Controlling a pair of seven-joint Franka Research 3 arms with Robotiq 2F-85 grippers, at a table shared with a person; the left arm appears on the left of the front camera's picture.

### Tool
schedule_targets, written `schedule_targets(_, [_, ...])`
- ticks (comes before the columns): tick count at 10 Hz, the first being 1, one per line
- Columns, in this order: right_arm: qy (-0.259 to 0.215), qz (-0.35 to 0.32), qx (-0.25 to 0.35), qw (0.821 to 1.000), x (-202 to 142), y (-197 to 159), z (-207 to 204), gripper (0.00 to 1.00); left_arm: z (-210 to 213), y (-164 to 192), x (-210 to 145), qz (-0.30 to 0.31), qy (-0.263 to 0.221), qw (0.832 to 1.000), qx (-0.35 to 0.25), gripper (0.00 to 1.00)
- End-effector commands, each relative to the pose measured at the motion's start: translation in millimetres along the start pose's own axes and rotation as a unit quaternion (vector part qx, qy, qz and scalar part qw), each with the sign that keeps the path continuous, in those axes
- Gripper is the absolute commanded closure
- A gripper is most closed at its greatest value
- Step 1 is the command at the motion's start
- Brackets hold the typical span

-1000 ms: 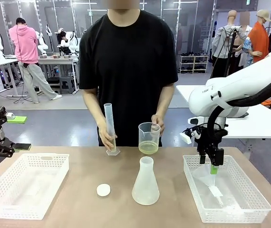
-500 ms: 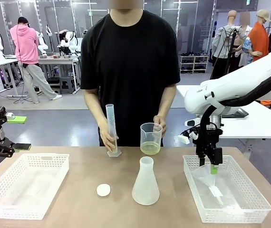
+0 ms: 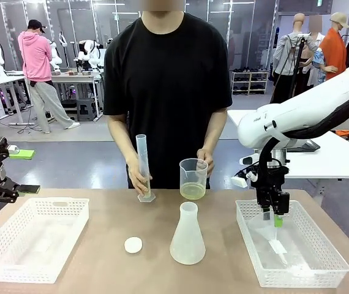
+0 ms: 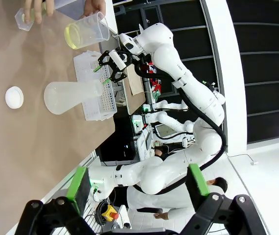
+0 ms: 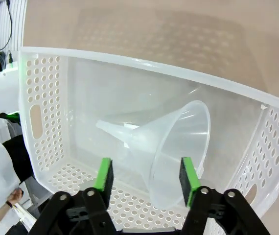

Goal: Prepare the solutions needed for the experiment.
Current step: Pick up the Plastic Funnel and insert it into the Big flask.

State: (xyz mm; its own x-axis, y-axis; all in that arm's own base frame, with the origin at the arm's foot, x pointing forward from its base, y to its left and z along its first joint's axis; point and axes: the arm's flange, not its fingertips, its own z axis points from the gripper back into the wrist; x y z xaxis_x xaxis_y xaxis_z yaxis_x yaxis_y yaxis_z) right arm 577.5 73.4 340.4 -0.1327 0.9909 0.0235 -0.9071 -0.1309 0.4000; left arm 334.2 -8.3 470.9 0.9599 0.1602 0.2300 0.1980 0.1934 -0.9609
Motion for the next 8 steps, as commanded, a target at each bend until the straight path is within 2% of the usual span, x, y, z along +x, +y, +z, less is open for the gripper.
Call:
schedule_targets(1, [0.007, 0.009, 0.010, 1.000, 0.3, -5.0, 1.2, 0.54, -1.3, -0.2, 1.2, -0.001, 0.002, 1.000, -0.008, 0.00])
schedule_targets(2, [0.006, 0.006, 0.010, 1.000, -0.1, -5.7, 0.7, 0.59, -1.3, -0.2, 1.2, -0.001, 0.002, 1.000, -0.008, 0.00])
schedule_targets(3, [0.003, 0.006, 0.011, 1.000, -0.3, -5.5, 0.3, 0.73, -1.3, -0.2, 1.2, -0.001, 0.002, 1.000, -0.008, 0.00])
schedule_targets(4, [0.001, 0.010, 0.014, 1.000, -0.3, -5.2, -0.3, 0.77, -1.3, -0.2, 1.2, -0.001, 0.002, 1.000, -0.008, 0.00])
schedule_targets(5, [0.001, 0.014, 0.015, 1.000, -0.2, -4.6, -0.4, 0.91, -1.3, -0.2, 1.2, -0.001, 0.002, 1.000, -0.008, 0.00])
schedule_targets(7, [0.005, 0.012, 0.017, 1.000, -0.2, -4.4, -0.9, 1.00, -1.3, -0.2, 1.2, -0.001, 0.002, 1.000, -0.008, 0.00])
schedule_targets(8, [0.007, 0.014, 0.013, 1.000, 0.3, -3.1, -0.2, 1.00, -1.3, -0.2, 1.2, -0.001, 0.002, 1.000, -0.008, 0.00])
